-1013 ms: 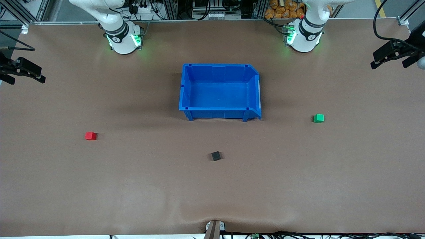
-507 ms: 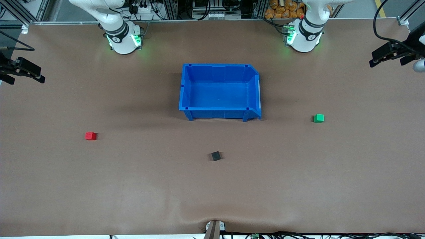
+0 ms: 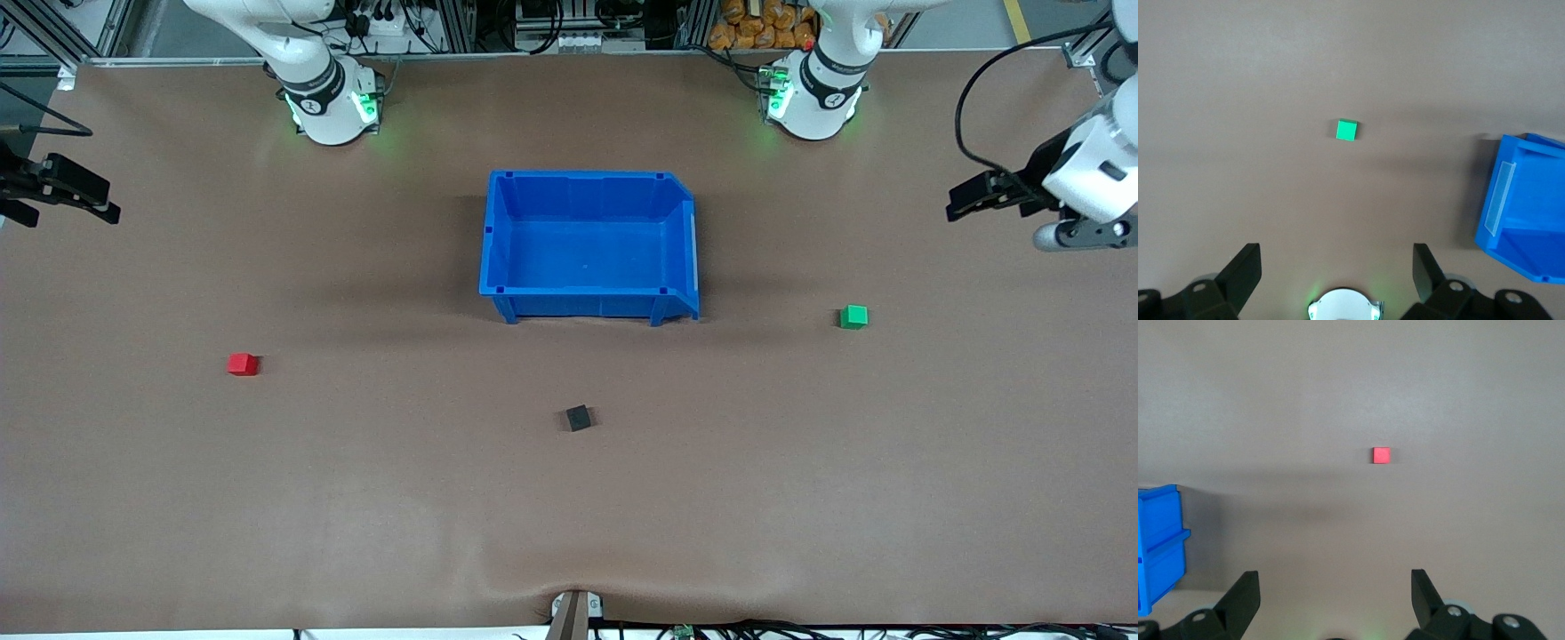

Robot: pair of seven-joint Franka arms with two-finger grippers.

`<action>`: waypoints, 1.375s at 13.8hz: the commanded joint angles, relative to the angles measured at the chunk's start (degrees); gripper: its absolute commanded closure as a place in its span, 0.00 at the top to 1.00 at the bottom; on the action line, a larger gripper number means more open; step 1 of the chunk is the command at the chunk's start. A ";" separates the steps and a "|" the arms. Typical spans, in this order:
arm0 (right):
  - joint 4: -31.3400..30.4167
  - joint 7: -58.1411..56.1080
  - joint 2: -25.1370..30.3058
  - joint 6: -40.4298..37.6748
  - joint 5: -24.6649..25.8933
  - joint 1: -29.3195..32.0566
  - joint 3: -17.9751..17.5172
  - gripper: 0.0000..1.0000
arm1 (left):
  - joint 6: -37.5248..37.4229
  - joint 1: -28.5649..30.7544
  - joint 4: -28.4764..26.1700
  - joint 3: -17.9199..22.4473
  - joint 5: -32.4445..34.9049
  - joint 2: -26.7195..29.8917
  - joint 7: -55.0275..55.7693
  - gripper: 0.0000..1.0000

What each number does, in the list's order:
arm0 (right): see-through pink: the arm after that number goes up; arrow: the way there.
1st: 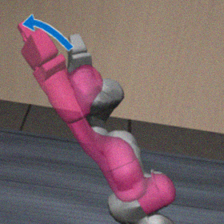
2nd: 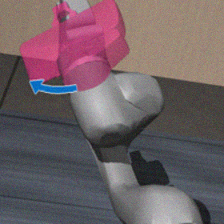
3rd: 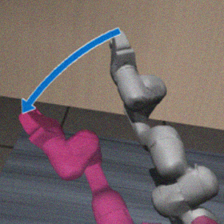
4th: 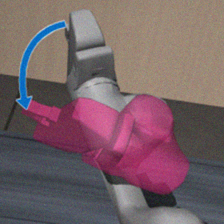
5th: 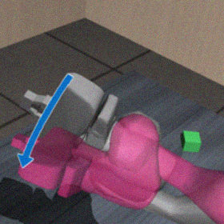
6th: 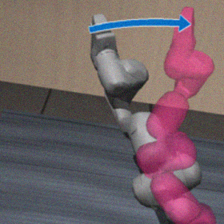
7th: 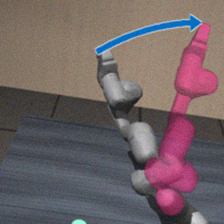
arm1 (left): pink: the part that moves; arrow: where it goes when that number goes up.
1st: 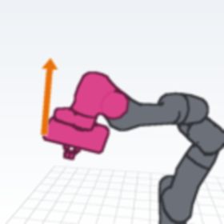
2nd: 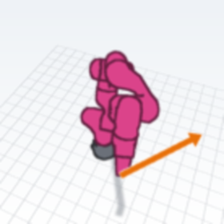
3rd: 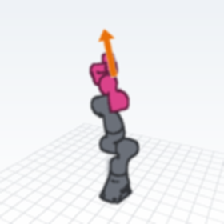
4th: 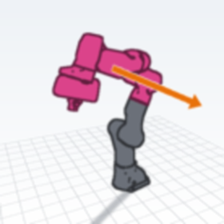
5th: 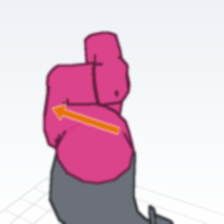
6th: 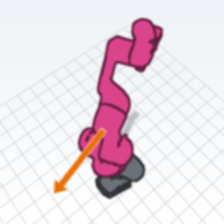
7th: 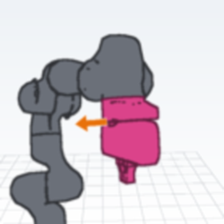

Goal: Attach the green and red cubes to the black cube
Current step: 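Move the left gripper down over the green cube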

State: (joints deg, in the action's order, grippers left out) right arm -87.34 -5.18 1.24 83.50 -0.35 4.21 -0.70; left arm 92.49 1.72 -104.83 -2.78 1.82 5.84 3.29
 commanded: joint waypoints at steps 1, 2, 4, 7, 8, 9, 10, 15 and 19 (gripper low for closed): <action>-0.55 -0.18 1.13 -0.01 -0.17 0.97 -0.61 1.00 | 3.47 0.48 -4.85 -0.38 -0.06 2.34 0.05 1.00; -0.55 -0.18 1.04 -0.01 -0.09 0.88 -0.61 1.00 | 3.83 0.48 -5.29 -0.38 0.29 1.90 0.05 1.00; -0.46 -0.18 0.95 -0.01 -0.09 0.80 -0.61 1.00 | 5.75 0.40 -6.87 -0.47 0.46 1.54 0.05 1.00; -0.46 -0.35 0.87 -0.36 -0.09 0.80 -0.53 1.00 | 9.88 0.39 -9.68 -0.74 0.47 1.46 -0.04 1.00; -0.55 -0.36 0.69 -0.45 -0.09 0.80 -0.61 1.00 | 11.03 0.39 -10.13 -0.74 0.55 1.11 -0.21 1.00; -0.55 -0.62 0.60 -0.53 -0.09 0.71 -0.61 1.00 | 11.82 0.39 -10.13 -0.74 0.73 0.06 -1.17 1.00; -0.46 -0.53 0.60 -0.97 -0.09 0.80 -0.61 1.00 | 12.79 0.39 -10.22 -0.74 0.73 -0.73 -1.18 1.00; -0.55 -0.53 0.52 -1.06 0.09 1.24 -0.35 1.00 | 17.45 0.57 -11.27 -0.65 0.73 -4.34 -1.18 1.00; -0.64 -0.09 0.08 -1.06 0.00 1.32 -0.35 1.00 | 21.49 0.57 -13.73 -0.65 0.73 -6.01 -1.18 1.00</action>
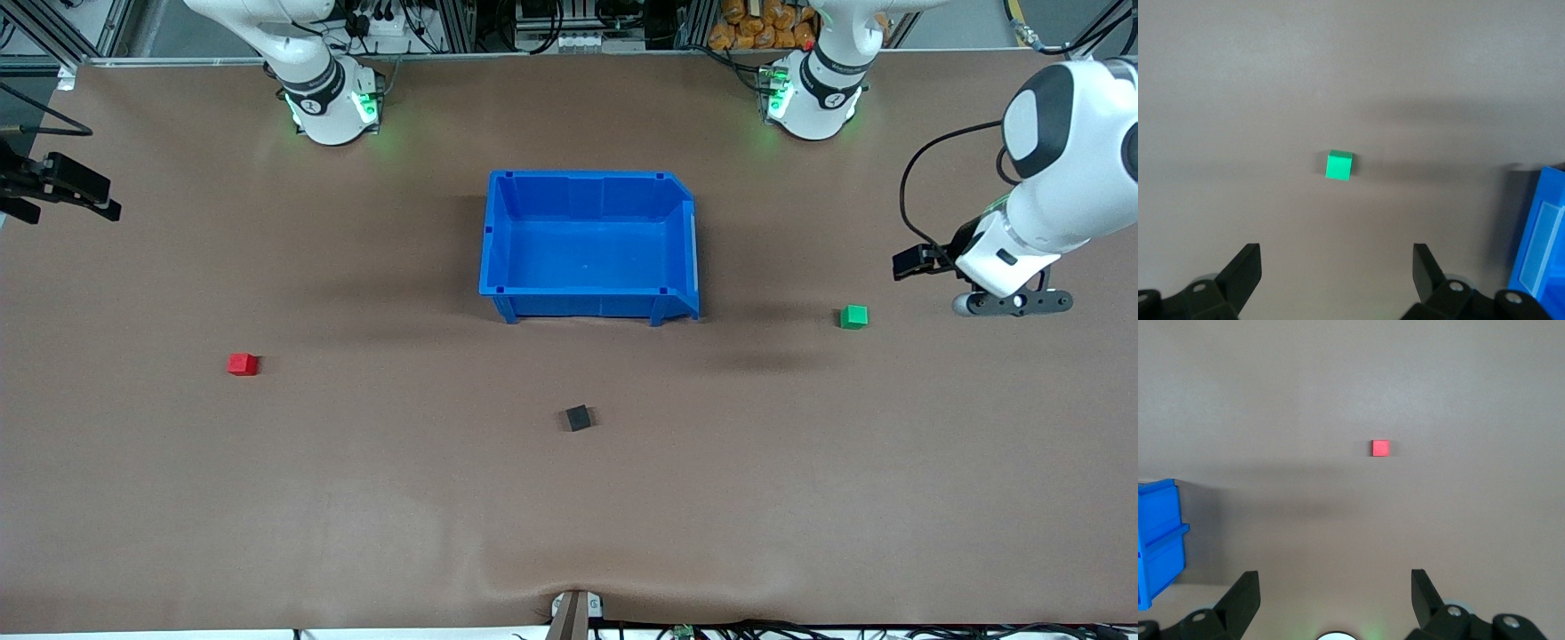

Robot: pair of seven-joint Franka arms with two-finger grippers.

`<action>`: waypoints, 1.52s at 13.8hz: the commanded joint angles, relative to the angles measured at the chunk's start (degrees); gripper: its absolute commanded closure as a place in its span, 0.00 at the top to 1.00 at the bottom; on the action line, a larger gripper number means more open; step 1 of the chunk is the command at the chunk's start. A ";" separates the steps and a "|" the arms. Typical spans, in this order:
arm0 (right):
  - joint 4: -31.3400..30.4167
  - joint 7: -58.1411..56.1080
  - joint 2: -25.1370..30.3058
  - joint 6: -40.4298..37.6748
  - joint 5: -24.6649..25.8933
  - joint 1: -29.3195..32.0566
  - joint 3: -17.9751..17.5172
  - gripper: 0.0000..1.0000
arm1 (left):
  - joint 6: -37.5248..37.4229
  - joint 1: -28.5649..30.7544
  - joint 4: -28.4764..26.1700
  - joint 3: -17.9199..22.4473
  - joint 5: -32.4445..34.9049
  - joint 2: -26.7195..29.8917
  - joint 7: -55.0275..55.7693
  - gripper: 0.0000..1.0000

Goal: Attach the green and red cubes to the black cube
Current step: 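Move the left gripper down over the green cube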

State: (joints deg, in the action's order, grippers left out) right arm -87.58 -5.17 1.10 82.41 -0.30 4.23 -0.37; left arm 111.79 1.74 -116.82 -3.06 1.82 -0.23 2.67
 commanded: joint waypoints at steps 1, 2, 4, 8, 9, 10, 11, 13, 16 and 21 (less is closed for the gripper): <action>-0.40 -0.11 0.13 0.03 -0.05 1.39 -0.69 1.00 | 2.47 0.98 -1.83 -0.37 0.73 -0.56 -0.48 1.00; -0.40 -0.02 0.04 -0.06 0.04 1.48 -0.69 1.00 | 3.17 1.50 -2.00 -0.37 0.73 -1.09 -0.56 1.00; -0.49 0.07 -0.48 -0.15 -0.05 2.27 -0.69 1.00 | 3.52 1.60 -2.01 -0.37 0.73 -2.93 -0.56 1.00; -0.49 0.07 -1.63 0.11 -0.14 2.27 -0.69 1.00 | 8.52 1.60 -4.02 -0.37 0.73 -5.22 -0.56 1.00; -0.49 0.07 -2.06 0.20 -0.22 2.36 -0.69 1.00 | 9.41 1.60 -4.20 -0.37 0.73 -6.09 -0.56 1.00; -0.49 -0.02 -2.33 0.29 -0.31 2.45 -0.69 1.00 | 9.68 1.60 -4.12 -0.37 0.73 -7.15 -0.56 1.00; -0.58 -0.02 -2.59 0.47 -0.49 2.62 -0.69 1.00 | 10.55 1.60 -4.20 -0.37 0.73 -8.29 -0.56 1.00; -0.58 -0.02 -3.30 0.91 -0.58 2.97 -0.69 1.00 | 14.06 1.51 -6.22 -0.37 0.73 -8.83 -0.56 1.00; -0.75 -0.02 -4.17 1.43 -0.66 2.97 -0.69 1.00 | 16.44 1.51 -6.93 -0.37 0.73 -10.93 -0.56 1.00; -0.84 -0.02 -6.28 2.93 -0.66 2.71 -0.69 1.00 | 22.14 1.60 -8.94 -0.28 0.82 -14.10 -0.56 1.00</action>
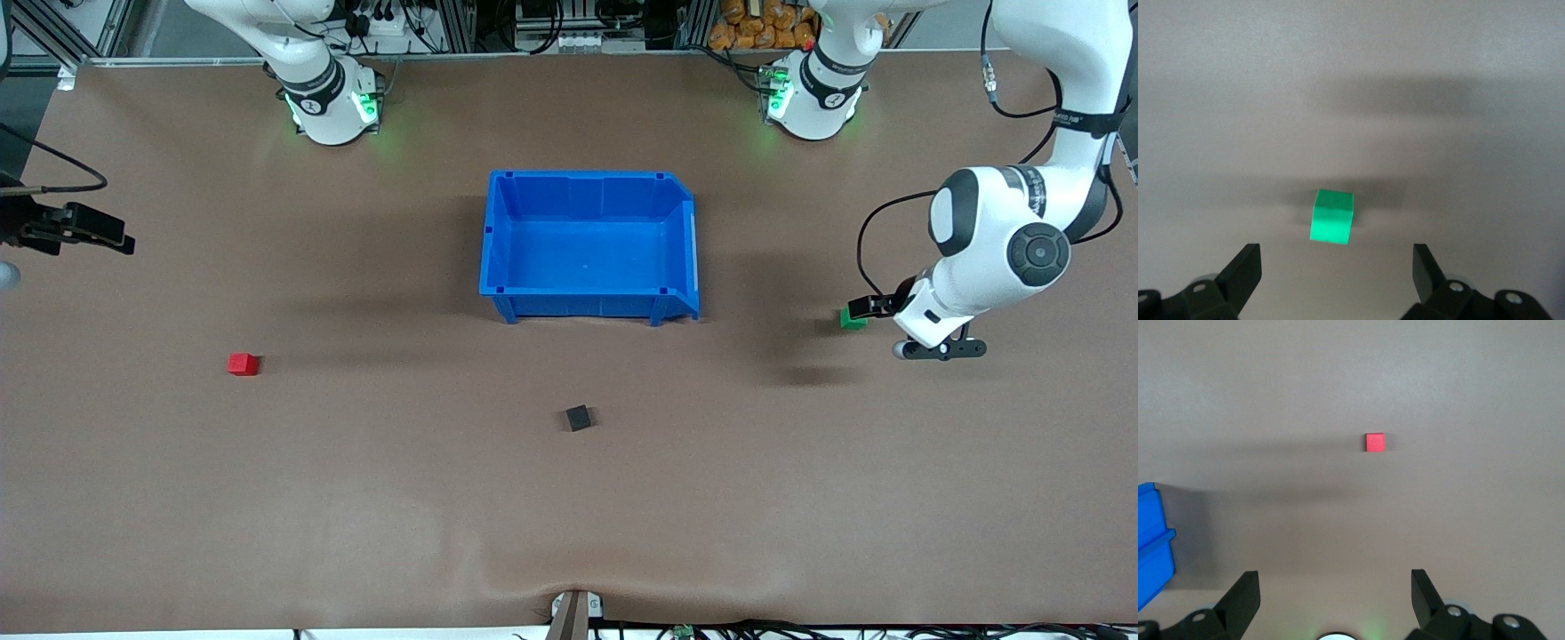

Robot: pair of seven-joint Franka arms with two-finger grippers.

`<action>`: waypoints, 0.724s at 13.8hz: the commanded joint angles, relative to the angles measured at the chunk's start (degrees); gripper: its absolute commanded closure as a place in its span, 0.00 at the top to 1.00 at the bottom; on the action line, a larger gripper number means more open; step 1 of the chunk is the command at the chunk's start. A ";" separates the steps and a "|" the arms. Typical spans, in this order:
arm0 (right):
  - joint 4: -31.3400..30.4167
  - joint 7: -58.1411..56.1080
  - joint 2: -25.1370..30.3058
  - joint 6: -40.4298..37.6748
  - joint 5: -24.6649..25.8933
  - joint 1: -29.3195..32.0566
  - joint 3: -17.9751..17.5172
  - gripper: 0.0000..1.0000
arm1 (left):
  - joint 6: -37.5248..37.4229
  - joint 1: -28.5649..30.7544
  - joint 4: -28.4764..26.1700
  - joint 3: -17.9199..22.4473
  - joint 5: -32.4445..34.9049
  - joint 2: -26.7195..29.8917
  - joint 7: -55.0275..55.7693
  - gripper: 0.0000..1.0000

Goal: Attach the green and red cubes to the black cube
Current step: 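Move the left gripper down over the green cube, then close the left gripper on the green cube while the right gripper approaches the red cube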

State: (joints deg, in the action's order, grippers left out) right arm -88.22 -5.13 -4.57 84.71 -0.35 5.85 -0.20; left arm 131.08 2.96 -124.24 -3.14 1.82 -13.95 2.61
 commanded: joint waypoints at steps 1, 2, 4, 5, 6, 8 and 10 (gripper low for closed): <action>-0.19 -0.06 -0.88 0.54 -0.62 1.01 -0.85 1.00 | 4.34 0.38 -2.14 -0.20 0.81 -0.72 -0.42 1.00; -0.28 -0.06 -1.05 0.54 -0.62 1.01 -0.85 1.00 | 5.40 0.38 -2.59 -0.20 0.90 -1.16 -0.42 1.00; -0.63 -0.06 -1.41 1.41 -0.36 0.75 -0.85 1.00 | 7.07 0.47 -3.55 -0.20 3.26 -2.04 -0.42 0.90; -0.63 -0.06 -1.41 1.85 -0.18 0.66 -0.85 1.00 | 7.25 0.38 -3.56 -0.20 5.19 -2.83 -0.42 0.85; -0.63 0.03 -1.67 1.95 -0.09 0.66 -0.85 1.00 | 7.43 0.46 -3.47 -0.20 6.43 -3.44 -0.42 0.82; -0.89 -0.06 -1.93 2.99 -0.09 0.66 -0.85 1.00 | 8.13 0.55 -3.56 -0.20 6.53 -4.15 -0.33 0.82; -1.95 -0.06 -1.93 4.23 -0.09 0.66 -0.85 1.00 | 9.10 0.47 -3.64 -0.20 6.53 -5.20 0.11 0.82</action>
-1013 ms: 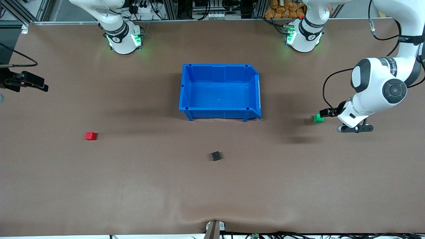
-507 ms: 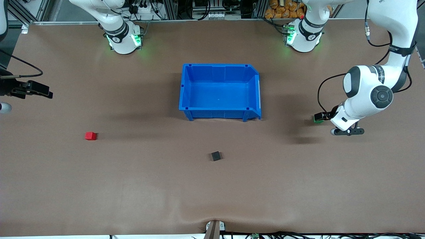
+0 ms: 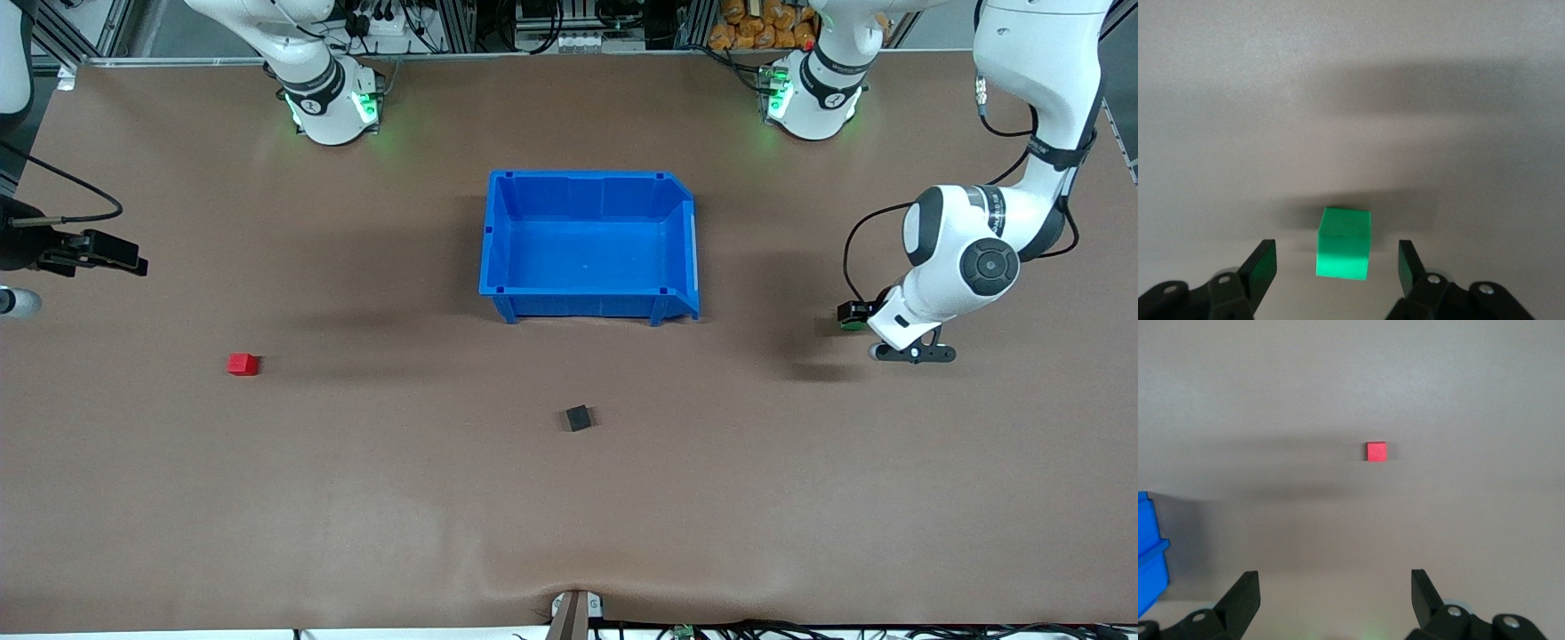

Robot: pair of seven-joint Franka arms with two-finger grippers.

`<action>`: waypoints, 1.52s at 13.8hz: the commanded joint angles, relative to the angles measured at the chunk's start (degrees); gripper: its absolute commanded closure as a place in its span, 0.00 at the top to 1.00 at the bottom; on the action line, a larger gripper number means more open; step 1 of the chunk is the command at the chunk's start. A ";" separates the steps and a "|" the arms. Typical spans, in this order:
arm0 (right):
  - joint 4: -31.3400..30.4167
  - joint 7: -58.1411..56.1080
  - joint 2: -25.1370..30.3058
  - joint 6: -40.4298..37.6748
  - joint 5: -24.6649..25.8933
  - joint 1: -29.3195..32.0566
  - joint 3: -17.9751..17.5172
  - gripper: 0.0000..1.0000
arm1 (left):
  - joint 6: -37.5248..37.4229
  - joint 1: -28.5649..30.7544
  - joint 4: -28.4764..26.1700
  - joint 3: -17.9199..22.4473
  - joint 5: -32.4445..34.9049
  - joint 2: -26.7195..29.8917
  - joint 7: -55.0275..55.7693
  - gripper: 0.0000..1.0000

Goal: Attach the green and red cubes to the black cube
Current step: 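Close the left gripper on the green cube while the right gripper approaches the red cube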

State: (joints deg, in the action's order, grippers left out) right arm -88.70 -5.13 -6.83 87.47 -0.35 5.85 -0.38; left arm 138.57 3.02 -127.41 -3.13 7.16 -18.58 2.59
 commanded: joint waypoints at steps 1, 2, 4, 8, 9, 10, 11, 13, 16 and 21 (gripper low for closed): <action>-1.74 0.03 0.33 2.00 -0.09 0.57 -0.68 1.00 | 2.13 0.41 -0.56 -0.21 1.19 -1.19 0.14 0.81; -2.44 -0.06 0.33 2.87 -0.09 0.66 -0.68 1.00 | 3.01 0.41 -0.82 -0.21 1.19 -1.54 0.14 0.78; -3.67 -0.06 0.33 4.63 -0.09 0.66 -0.77 1.00 | 5.56 0.41 -1.78 -0.21 1.19 -2.07 0.14 0.75; -5.69 -0.06 0.24 7.27 -0.09 0.57 -0.77 1.00 | 6.09 0.41 -1.79 -0.21 1.19 -2.68 0.14 0.66; -6.05 -0.06 0.15 7.89 -0.09 0.48 -0.77 1.00 | 6.18 0.41 -1.79 -0.21 1.19 -3.03 0.14 0.63; -6.14 -0.06 -0.11 8.07 -0.09 0.48 -0.77 1.00 | 6.18 0.32 -1.79 -0.21 1.19 -3.13 0.14 0.58; -6.31 -0.06 -0.20 8.50 -0.09 0.48 -0.77 1.00 | 6.18 0.32 -1.79 -0.21 1.19 -3.13 0.14 0.54; -6.40 -0.06 -0.72 9.12 -0.09 0.48 -0.77 1.00 | 6.18 0.32 -1.70 -0.21 1.19 -3.13 0.14 0.47; -6.49 -0.06 -1.69 10.26 -0.09 0.48 -0.77 1.00 | 6.18 0.32 -1.79 -0.30 1.28 -3.04 0.14 0.27; -6.58 -0.06 -2.92 11.23 -0.09 0.57 -0.77 1.00 | 6.18 0.32 -1.79 -0.30 1.28 -2.86 0.31 0.06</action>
State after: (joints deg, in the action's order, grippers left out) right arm -94.91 -5.13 -9.68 98.12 -0.35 5.84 -0.58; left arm 143.86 3.01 -128.60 -3.16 7.27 -21.94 2.59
